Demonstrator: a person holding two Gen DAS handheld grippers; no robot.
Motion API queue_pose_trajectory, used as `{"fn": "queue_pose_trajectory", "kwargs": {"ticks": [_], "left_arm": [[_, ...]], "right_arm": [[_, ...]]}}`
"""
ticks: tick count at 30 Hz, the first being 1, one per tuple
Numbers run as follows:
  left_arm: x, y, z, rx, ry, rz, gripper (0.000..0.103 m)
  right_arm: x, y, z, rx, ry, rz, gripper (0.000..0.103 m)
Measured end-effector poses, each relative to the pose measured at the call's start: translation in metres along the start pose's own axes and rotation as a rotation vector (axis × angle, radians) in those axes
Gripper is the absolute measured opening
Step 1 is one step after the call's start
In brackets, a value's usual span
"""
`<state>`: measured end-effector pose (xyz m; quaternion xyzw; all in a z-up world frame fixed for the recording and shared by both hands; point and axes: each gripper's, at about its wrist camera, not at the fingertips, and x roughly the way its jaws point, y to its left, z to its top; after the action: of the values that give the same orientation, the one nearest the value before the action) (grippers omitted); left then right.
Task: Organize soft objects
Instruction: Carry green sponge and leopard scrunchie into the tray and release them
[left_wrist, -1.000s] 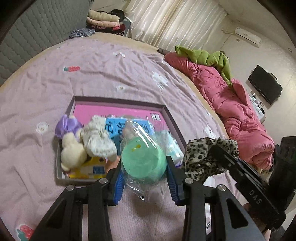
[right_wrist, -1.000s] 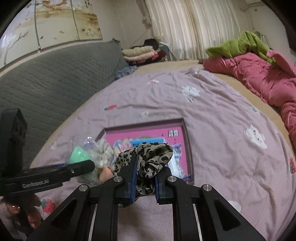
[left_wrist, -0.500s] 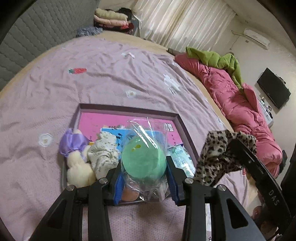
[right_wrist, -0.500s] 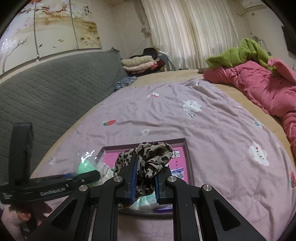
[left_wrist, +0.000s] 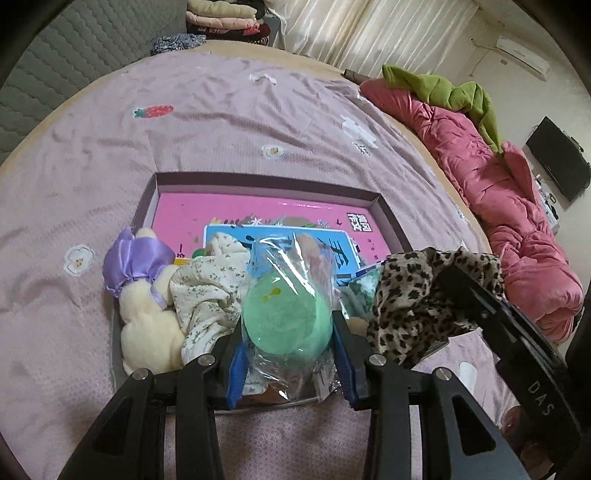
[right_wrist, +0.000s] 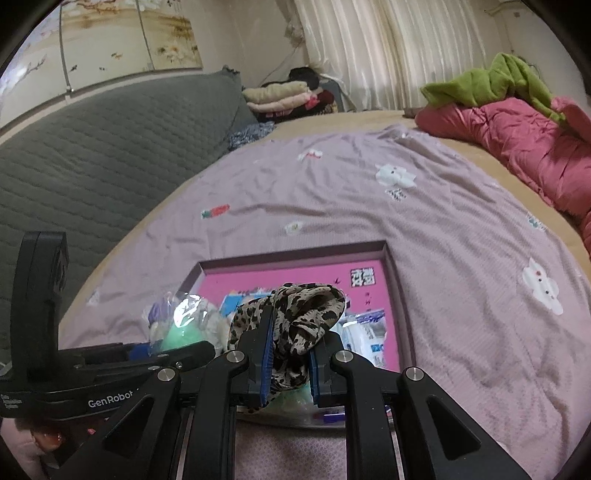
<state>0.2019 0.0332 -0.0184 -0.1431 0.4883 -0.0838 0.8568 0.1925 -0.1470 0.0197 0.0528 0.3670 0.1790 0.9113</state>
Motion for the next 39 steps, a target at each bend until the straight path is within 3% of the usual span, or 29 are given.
{"fn": "queue_pose_trajectory", "kwargs": {"ticks": [8, 10, 12, 14, 20, 39], "left_arm": [[0.009, 0.003, 0.0, -0.01, 0.018, 0.006, 0.043], [0.009, 0.006, 0.0, -0.029, 0.017, -0.007, 0.043], [0.009, 0.008, 0.0, -0.037, 0.017, -0.014, 0.043], [0.007, 0.009, 0.0, -0.045, 0.011, -0.014, 0.043], [0.003, 0.012, -0.001, -0.046, 0.004, 0.001, 0.051], [-0.035, 0.005, -0.007, -0.035, -0.05, 0.055, 0.055]], "right_arm": [[0.025, -0.002, -0.014, -0.02, 0.073, -0.053, 0.023], [0.024, -0.005, -0.015, -0.008, 0.074, -0.057, 0.032], [0.023, -0.008, -0.016, 0.001, 0.075, -0.055, 0.034], [0.021, -0.01, -0.016, 0.004, 0.077, -0.062, 0.047], [0.007, -0.013, -0.015, 0.014, 0.05, -0.067, 0.062], [-0.039, -0.007, -0.009, -0.007, -0.021, -0.094, 0.066]]}}
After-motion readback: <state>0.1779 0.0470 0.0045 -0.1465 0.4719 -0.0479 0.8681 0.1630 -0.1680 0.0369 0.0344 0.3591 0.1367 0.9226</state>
